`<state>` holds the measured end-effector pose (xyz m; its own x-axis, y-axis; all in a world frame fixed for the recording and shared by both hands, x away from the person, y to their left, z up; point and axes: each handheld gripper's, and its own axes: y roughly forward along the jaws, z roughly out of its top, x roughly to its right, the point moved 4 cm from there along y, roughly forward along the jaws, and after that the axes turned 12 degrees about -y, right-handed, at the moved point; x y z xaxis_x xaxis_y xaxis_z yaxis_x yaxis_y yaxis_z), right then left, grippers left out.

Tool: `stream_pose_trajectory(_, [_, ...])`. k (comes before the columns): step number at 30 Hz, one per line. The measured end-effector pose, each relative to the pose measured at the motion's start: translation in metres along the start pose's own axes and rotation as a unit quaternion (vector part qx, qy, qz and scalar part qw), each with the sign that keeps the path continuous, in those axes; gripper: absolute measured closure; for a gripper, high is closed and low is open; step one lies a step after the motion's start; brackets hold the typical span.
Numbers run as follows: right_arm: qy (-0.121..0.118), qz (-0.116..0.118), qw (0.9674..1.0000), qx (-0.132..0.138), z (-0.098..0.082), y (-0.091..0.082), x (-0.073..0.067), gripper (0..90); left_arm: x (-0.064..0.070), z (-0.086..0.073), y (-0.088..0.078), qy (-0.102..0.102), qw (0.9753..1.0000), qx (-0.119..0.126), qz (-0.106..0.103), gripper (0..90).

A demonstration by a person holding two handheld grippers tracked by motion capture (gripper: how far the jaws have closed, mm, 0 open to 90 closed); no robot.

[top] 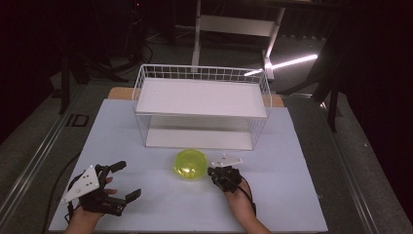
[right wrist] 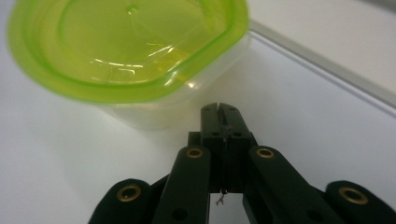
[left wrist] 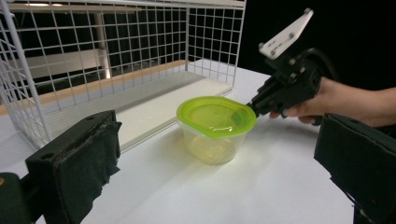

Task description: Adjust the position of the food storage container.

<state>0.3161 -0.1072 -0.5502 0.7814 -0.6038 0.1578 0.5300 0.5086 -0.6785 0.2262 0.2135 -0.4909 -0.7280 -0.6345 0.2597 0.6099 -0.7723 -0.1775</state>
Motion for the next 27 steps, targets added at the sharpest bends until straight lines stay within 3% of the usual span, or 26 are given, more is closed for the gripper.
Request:
stream_pose_trajectory(2, [-0.009,0.009,0.9999,0.0,-0.001,-0.007,0.0,76.8,0.0,-0.001,0.001,0.001,1.0,-0.003,-0.001,1.1])
stream_pose_trajectory(4, [-0.036,0.013,0.9993,0.001,-0.003,-0.015,0.0,59.3,0.001,-0.001,0.002,0.0,1.0,-0.005,-0.003,1.1])
stream_pose_trajectory(5, [-0.036,0.013,0.9993,0.001,-0.003,-0.015,0.0,59.3,0.001,-0.002,0.003,0.0,1.0,-0.007,-0.004,1.1])
stream_pose_trajectory(6, [-0.03,0.031,0.9989,0.014,-0.004,-0.021,-0.001,38.0,0.002,-0.003,0.005,-0.001,0.9999,-0.009,-0.007,1.1])
stream_pose_trajectory(7, [-0.035,0.044,0.9983,0.019,-0.005,-0.024,-0.001,31.8,0.002,-0.003,0.005,-0.001,0.9999,-0.009,-0.007,1.1])
stream_pose_trajectory(12, [-0.067,0.058,0.9959,0.02,-0.005,-0.033,-0.007,16.6,0.004,-0.007,0.01,-0.004,0.9997,-0.021,-0.015,1.1])
stream_pose_trajectory(15, [-0.082,0.043,0.9954,0.023,-0.001,-0.04,-0.009,15.9,0.004,-0.008,0.013,-0.004,0.9994,-0.028,-0.019,1.1])
stream_pose_trajectory(18, [-0.081,0.03,0.9957,0.034,0.004,-0.047,-0.01,15.1,0.004,-0.01,0.015,-0.007,0.9993,-0.031,-0.022,1.1])
stream_pose_trajectory(20, [-0.091,0.011,0.9951,0.037,0.007,-0.05,-0.011,13.8,0.004,-0.01,0.016,-0.008,0.9991,-0.035,-0.023,1.1])
stream_pose_trajectory(23, [-0.089,0.009,0.9951,0.041,0.008,-0.052,-0.01,14.2,0.003,-0.01,0.017,-0.011,0.999,-0.036,-0.022,1.1])
stream_pose_trajectory(24, [-0.087,-0.002,0.9951,0.048,0.012,-0.056,-0.009,14.5,0.003,-0.01,0.017,-0.011,0.9991,-0.036,-0.022,1.1])
stream_pose_trajectory(27, [-0.097,-0.001,0.9944,0.043,0.014,-0.058,-0.009,15.1,0.003,-0.009,0.02,-0.011,0.999,-0.038,-0.02,1.1])
